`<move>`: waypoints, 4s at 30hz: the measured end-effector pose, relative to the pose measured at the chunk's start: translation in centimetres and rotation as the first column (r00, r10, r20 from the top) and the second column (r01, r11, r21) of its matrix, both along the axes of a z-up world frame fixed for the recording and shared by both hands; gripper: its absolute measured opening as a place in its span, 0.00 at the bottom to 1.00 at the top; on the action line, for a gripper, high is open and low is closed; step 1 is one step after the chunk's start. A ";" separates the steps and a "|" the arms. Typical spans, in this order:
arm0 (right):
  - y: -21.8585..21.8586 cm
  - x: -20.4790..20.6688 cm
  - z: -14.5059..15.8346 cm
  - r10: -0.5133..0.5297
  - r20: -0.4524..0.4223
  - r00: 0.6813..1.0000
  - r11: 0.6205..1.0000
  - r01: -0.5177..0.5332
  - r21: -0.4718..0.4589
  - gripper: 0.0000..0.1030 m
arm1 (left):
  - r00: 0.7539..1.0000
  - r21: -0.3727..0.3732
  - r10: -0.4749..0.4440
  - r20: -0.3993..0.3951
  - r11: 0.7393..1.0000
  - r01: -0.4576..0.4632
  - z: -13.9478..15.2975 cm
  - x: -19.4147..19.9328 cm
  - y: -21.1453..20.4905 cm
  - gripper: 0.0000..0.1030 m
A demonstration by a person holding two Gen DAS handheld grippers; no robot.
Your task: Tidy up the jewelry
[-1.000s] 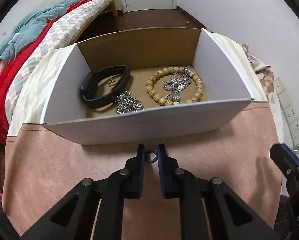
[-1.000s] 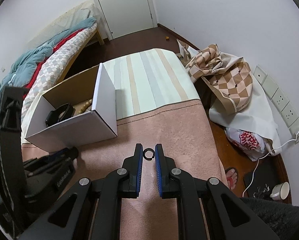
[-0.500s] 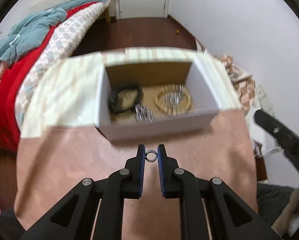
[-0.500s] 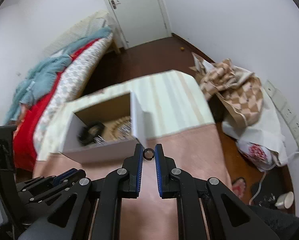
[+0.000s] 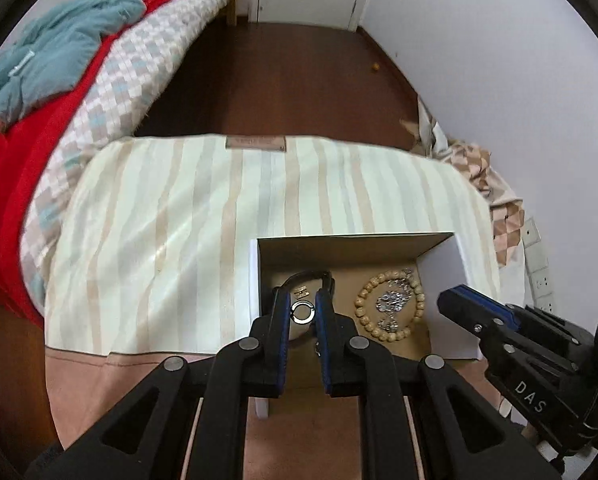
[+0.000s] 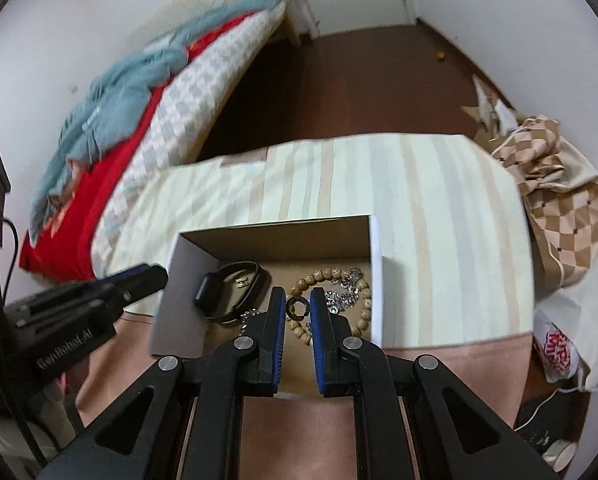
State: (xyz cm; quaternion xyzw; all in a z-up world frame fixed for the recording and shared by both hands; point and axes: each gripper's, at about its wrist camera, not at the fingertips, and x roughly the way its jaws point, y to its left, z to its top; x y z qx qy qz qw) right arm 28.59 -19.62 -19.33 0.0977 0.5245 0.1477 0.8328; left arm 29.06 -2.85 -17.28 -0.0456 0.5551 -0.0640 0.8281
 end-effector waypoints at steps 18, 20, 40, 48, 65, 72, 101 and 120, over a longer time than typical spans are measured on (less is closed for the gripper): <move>-1.9 0.8 0.8 -0.030 -0.035 0.999 1.000 0.030 0.007 0.41 | 0.997 0.099 0.051 0.054 0.993 -0.056 1.9 0.2 0.8 0.84; -2.0 0.1 1.3 -0.046 -0.016 0.999 0.998 0.045 -0.038 0.53 | 0.996 0.120 0.061 0.065 0.990 -0.069 2.1 -0.3 1.0 0.92; -1.3 -8.8 6.3 -0.151 0.123 0.981 0.915 0.186 -0.357 1.00 | 0.983 0.159 0.086 0.160 0.981 -0.112 5.3 -9.6 1.4 0.99; -1.3 -13.5 11.8 -0.155 0.200 0.967 0.920 0.215 -0.328 1.00 | 0.973 0.134 0.089 0.213 0.984 -0.120 10.3 -13.5 1.4 0.99; -0.7 -23.9 25.1 -0.126 0.388 0.913 0.925 0.249 -0.286 1.00 | 0.944 0.100 0.112 0.312 0.984 -0.150 20.1 -22.6 2.7 0.99; -0.6 -26.0 27.9 -0.122 0.401 0.908 0.929 0.247 -0.276 1.00 | 0.947 0.099 0.106 0.305 0.985 -0.142 21.5 -24.0 2.8 0.99; -0.7 -20.3 27.4 -0.137 0.328 0.935 0.910 0.250 -0.331 1.00 | 0.966 0.126 0.119 0.228 0.980 -0.151 20.8 -18.5 1.9 0.99; -1.0 -15.9 24.0 -0.157 0.229 0.961 0.904 0.233 -0.358 1.00 | 0.982 0.155 0.117 0.148 0.978 -0.140 18.6 -15.4 0.9 0.99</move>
